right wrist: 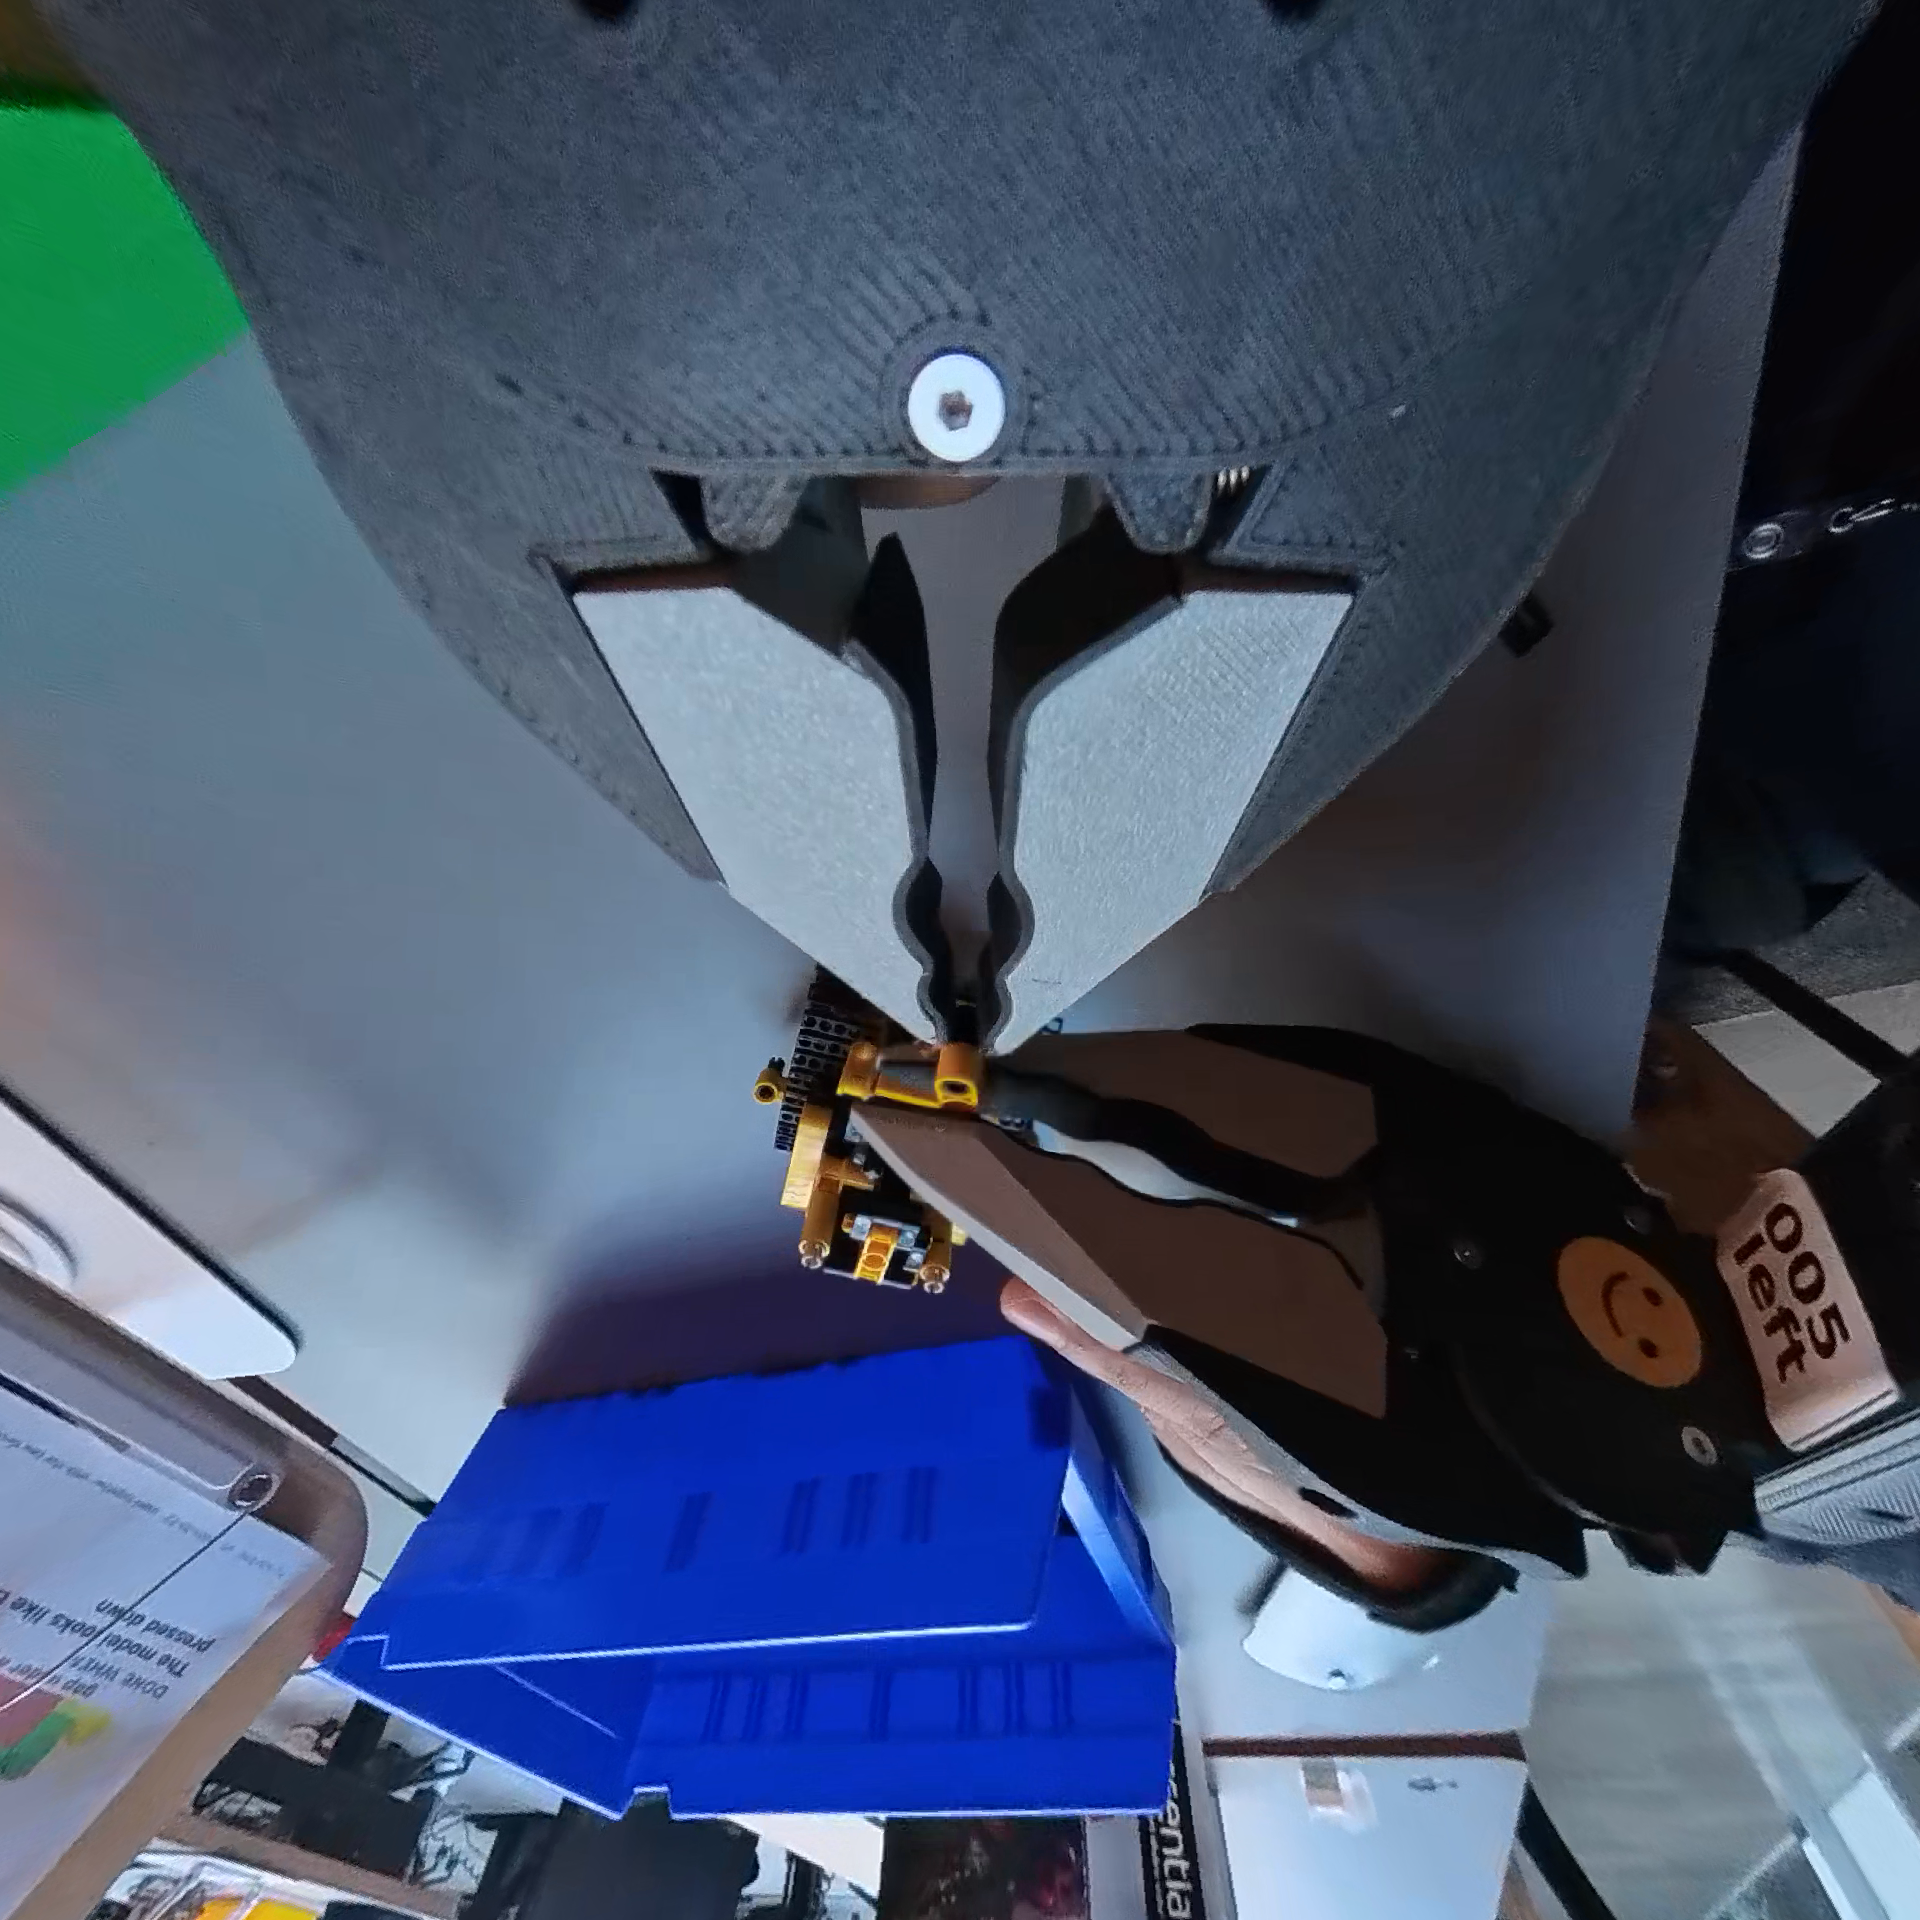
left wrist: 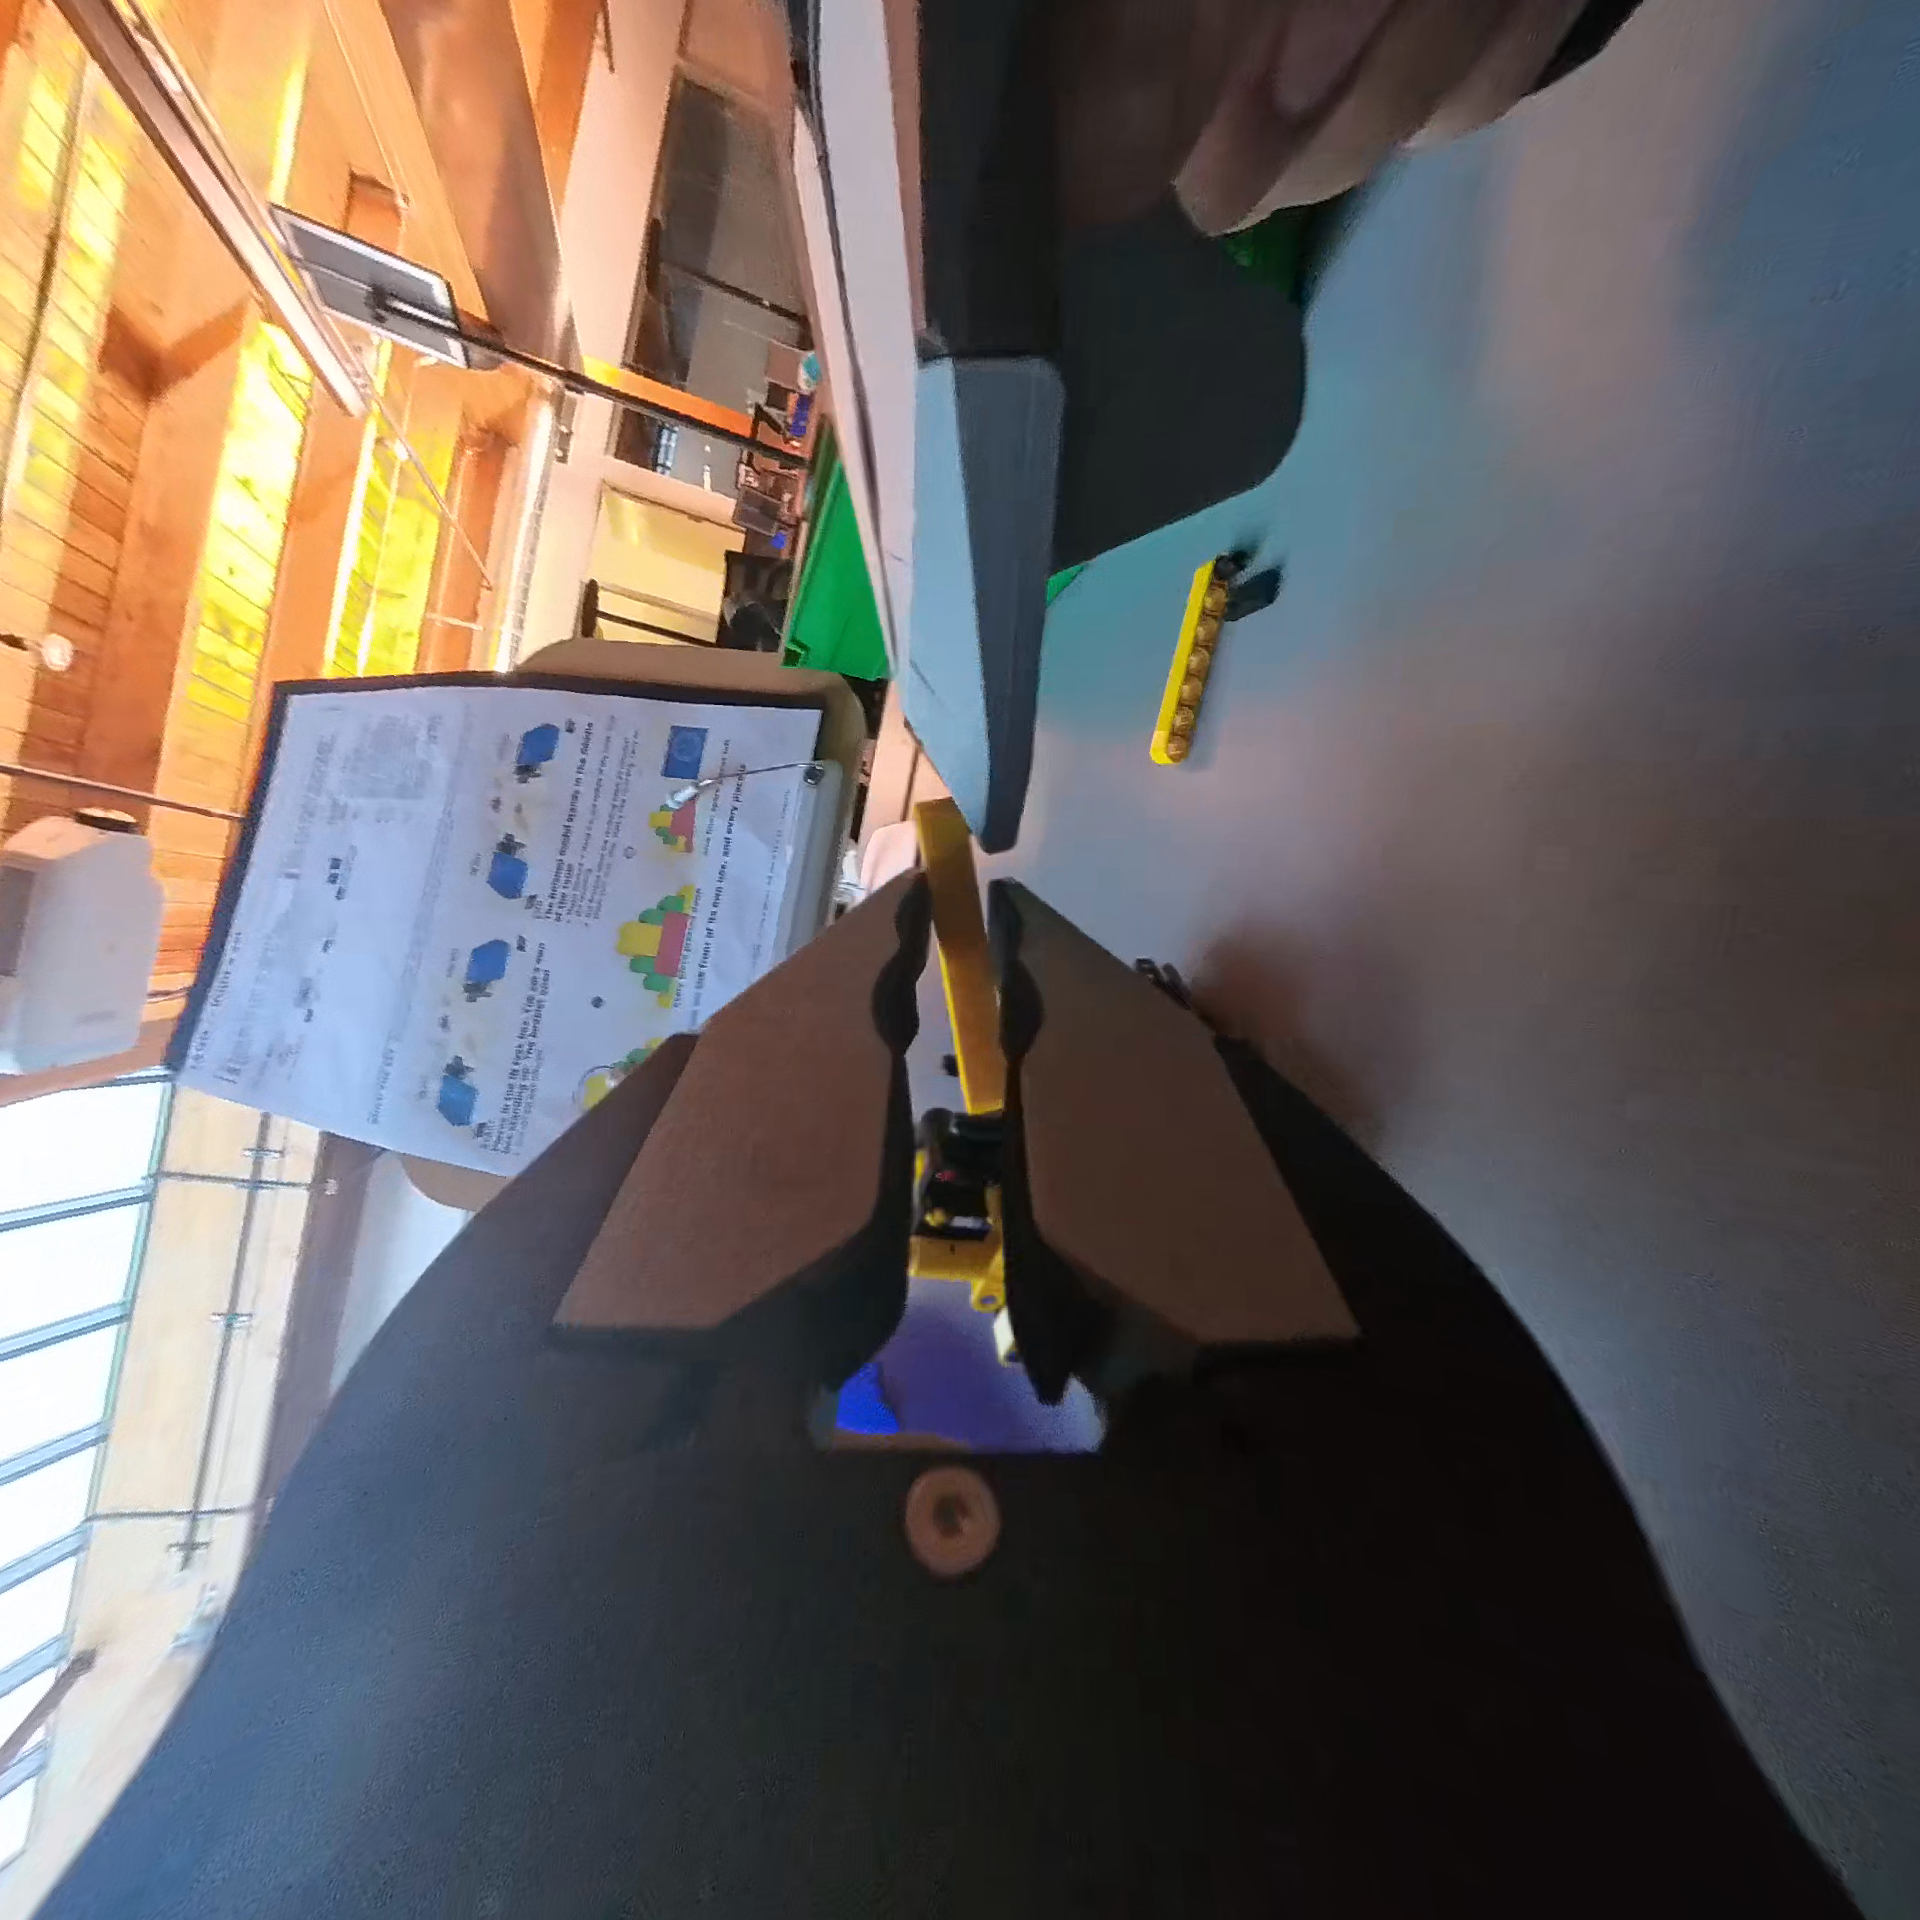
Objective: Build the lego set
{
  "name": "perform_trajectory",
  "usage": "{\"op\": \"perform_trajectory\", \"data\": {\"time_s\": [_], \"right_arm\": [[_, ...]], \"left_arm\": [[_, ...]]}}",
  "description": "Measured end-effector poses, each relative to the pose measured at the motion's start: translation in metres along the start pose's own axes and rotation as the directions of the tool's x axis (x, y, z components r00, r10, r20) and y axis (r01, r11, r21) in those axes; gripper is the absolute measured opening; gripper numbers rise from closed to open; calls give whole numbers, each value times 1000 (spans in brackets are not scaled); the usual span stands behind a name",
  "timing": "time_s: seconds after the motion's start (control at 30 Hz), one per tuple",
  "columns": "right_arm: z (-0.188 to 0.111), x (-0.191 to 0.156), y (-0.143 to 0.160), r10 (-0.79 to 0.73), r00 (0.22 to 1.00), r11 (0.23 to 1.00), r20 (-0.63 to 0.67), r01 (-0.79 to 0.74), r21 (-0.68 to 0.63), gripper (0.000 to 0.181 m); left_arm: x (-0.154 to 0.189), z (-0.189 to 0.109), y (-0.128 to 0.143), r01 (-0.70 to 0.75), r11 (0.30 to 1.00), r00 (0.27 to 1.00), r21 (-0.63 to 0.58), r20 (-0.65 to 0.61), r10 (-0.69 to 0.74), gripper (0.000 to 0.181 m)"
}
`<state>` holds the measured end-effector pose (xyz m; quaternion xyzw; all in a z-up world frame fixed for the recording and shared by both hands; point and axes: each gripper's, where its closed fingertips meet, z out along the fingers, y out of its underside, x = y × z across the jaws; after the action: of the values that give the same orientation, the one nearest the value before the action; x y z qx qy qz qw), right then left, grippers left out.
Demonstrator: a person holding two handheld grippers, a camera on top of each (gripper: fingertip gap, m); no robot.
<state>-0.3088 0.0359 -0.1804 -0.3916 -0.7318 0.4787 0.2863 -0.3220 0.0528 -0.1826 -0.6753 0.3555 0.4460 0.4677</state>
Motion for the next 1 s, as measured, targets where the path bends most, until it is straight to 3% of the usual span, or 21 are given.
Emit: {"op": "perform_trajectory", "data": {"time_s": [0.03,0.27,0.4,0.5,0.57,0.6,0.63,0.73,0.8,0.9,0.97,1.0], "right_arm": [[1,-1,0,3,1000,1000,7,-3,2,1],[10,0,15,-116,993,988,-29,112,-103,1],[11,3,18,-265,958,955,-105,246,-167,0],[7,7,16,-466,862,877,-202,420,-233,0],[16,9,58,-546,827,786,-137,449,-425,1],[20,0,66,-551,829,778,-98,468,-418,0],[18,-3,50,-553,823,802,-131,483,-352,1],[0,26,9,-314,917,945,-245,275,-179,1],[-13,49,6,-259,911,962,-320,216,-165,2],[-26,59,23,-170,939,964,-300,97,-246,5],[-28,52,38,-20,973,957,-229,-48,-286,30],[-29,46,45,31,981,944,-189,-91,-316,31]], "left_arm": [[-3,-1,0,-5,1000,1000,-8,12,5,6],[6,-1,7,0,999,1000,-39,-30,-1,4],[12,0,8,114,993,990,-44,-76,-117,4],[9,0,3,284,959,950,-21,-127,-284,3],[-24,-8,-12,439,891,898,114,-84,-432,5],[-44,-12,-12,462,876,886,136,-32,-463,5],[-48,-12,-7,431,893,901,129,-6,-434,5],[-26,-11,7,394,915,919,81,-69,-389,5],[-25,-9,12,375,924,927,71,-66,-370,5],[-6,-2,10,376,926,915,38,-174,-364,5],[11,-2,2,319,947,926,31,-221,-305,5],[18,-2,-4,274,961,938,36,-230,-259,5]]}}
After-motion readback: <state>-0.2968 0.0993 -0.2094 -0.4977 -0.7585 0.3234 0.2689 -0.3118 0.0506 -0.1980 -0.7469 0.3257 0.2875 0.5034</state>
